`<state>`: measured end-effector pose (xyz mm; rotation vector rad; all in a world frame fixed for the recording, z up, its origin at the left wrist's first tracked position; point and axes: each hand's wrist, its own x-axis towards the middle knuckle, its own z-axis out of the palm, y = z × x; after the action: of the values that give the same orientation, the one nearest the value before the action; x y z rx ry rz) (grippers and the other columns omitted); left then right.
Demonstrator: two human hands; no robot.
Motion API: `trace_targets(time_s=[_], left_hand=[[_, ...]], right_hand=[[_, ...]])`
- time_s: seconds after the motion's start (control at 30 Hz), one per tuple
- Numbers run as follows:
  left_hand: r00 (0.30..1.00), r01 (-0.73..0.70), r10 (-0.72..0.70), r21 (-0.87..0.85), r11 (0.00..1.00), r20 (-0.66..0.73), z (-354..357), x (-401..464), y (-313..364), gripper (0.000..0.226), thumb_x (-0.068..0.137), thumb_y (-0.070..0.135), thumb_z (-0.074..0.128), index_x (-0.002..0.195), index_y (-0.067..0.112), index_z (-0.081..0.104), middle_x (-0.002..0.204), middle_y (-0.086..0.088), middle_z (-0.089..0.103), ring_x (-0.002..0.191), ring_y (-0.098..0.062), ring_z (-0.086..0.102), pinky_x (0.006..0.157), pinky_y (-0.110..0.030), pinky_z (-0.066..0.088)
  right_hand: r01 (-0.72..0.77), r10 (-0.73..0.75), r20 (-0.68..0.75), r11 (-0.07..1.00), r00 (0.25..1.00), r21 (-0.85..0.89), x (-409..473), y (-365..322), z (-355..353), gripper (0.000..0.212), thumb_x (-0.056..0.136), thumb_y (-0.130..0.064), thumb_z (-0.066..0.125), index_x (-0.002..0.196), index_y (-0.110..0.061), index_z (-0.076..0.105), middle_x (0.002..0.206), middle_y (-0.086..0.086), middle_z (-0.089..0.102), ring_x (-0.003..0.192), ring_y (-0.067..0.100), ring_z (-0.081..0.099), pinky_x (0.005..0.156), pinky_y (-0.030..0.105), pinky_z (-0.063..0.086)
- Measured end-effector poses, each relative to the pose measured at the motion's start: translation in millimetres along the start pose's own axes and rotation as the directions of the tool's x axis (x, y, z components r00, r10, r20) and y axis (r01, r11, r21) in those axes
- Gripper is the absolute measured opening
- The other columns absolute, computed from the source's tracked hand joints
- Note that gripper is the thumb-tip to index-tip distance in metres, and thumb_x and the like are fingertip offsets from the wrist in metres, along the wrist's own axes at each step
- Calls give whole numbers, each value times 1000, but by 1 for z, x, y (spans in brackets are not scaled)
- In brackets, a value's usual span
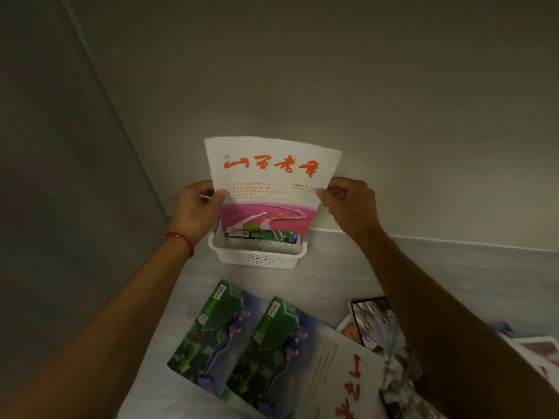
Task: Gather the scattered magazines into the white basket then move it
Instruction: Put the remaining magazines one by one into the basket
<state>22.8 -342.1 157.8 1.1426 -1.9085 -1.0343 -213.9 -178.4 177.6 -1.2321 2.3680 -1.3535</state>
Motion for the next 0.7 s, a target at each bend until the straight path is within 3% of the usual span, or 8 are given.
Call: trace_targets(time_s=[0.07,0.2,0.3,0.43,0.57,0.63,0.7], left_hand=[[999,41,-41,-28,999,8,2,7,-12,18,91,15,63,103,9,75,94,-6,73,85,-26,70,82,-42,61],[982,189,-189,-85,978,7,11,17,-37,20,88,16,68,103,6,76,101,-13,76,94,-29,72,89,-47,59],[962,273,-274,-138,952,13,20,22,-53,22,88,19,69,104,6,76,103,-12,76,97,-29,72,92,-47,58],[943,328,-331,-204,922,20,35,21,-72,20,90,20,68,98,3,76,98,-15,76,90,-30,72,85,-36,56],[911,412,-393,-256,874,123,46,19,-82,31,91,25,67,114,5,73,112,-15,74,103,-29,70,99,-49,54],[912,410,-391,-258,875,123,48,20,-81,34,93,27,66,119,6,70,116,-14,72,107,-30,69,101,-48,53],[923,385,-371,-246,889,106,51,22,-77,40,94,24,65,129,6,62,119,-9,69,108,-27,66,98,-41,53]], right_hand=[[-38,38,26,999,999,9,9,3,10,13,86,-24,71,92,-14,77,92,-1,78,73,10,72,69,29,61],[-118,117,87,993,989,8,21,16,28,11,81,-18,74,91,-16,80,88,-5,78,65,-3,70,66,17,60],[-146,144,125,989,982,2,21,24,41,10,81,-13,74,90,-13,79,90,-1,78,68,3,70,65,14,57],[-222,224,140,974,964,-31,17,36,57,11,82,-13,72,91,-10,79,94,3,78,72,9,69,71,23,58],[-358,346,152,931,926,65,12,39,64,22,84,-6,67,104,-12,76,106,7,76,94,22,71,88,38,58],[-384,341,219,902,914,198,7,37,65,30,86,0,64,112,-13,72,114,5,74,101,20,70,85,32,59],[-388,313,271,874,910,294,2,36,64,29,88,4,63,108,-15,70,110,-1,73,98,10,71,71,17,57]])
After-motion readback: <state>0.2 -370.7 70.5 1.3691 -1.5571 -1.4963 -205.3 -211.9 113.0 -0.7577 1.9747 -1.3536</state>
